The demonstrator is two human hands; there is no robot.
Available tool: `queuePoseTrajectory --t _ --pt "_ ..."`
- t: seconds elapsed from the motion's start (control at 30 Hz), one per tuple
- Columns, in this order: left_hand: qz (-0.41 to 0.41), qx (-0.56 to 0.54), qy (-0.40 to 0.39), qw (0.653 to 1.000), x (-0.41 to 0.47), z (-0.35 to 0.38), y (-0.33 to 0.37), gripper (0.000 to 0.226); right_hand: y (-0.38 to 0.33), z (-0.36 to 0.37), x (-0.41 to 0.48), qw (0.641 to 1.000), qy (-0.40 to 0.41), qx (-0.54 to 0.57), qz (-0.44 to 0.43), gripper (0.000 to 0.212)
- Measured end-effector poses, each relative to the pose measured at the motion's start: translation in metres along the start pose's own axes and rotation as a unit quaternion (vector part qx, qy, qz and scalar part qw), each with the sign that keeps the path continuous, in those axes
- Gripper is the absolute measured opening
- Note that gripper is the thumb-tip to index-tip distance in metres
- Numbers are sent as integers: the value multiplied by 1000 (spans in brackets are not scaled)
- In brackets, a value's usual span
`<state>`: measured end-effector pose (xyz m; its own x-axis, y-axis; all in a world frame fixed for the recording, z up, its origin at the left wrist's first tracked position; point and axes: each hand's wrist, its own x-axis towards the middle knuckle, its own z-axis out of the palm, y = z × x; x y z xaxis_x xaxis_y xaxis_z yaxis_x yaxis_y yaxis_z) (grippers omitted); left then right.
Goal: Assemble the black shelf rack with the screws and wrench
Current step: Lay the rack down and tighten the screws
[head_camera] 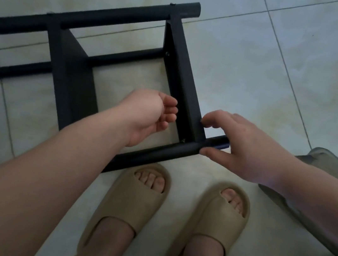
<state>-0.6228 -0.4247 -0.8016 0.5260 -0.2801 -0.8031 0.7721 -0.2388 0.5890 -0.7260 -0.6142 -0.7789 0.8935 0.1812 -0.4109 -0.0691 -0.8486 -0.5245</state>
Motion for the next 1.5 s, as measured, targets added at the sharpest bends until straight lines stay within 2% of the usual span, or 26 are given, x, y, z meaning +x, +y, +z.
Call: queuePoseTrajectory --t 0.17,0.27,0.43,0.57,0.73,0.8,0.9,0.97,1.03,1.13,1.27,1.4,1.5 --pt "7 57 -66 996 12 2 -23 26 5 -5 14 998 -55 30 15 58" --pt "27 136 -120 983 16 9 -28 28 7 -4 16 998 -37 43 18 55" --pt "59 237 -163 956 14 16 -31 29 4 8 -1 998 2 61 16 48" --pt "64 264 -183 945 12 17 -34 32 0 18 -15 997 30 64 12 49" --pt "63 329 -208 919 11 25 -36 25 1 29 -30 997 35 57 47 61" --pt "53 347 -217 911 12 26 -35 25 2 32 -34 997 41 44 41 73" --pt "24 358 -240 902 12 26 -32 24 10 32 -30 990 84 -116 -4 113" --pt "11 359 -257 897 13 24 -31 22 12 26 -19 977 58 -205 -24 136" --pt "-2 356 -270 895 13 24 -29 20 14 21 -6 967 17 -250 -41 146" --pt "-12 343 -286 895 16 21 -27 19 18 21 2 965 -5 -255 -53 149" --pt "-42 276 -298 913 21 17 -29 16 21 22 6 973 2 -223 -65 149" --pt "-53 261 -269 925 30 13 -31 11 23 24 6 978 6 -195 -71 147" --pt "-26 284 -241 928 42 2 -24 16 24 23 5 981 4 -179 -75 146"
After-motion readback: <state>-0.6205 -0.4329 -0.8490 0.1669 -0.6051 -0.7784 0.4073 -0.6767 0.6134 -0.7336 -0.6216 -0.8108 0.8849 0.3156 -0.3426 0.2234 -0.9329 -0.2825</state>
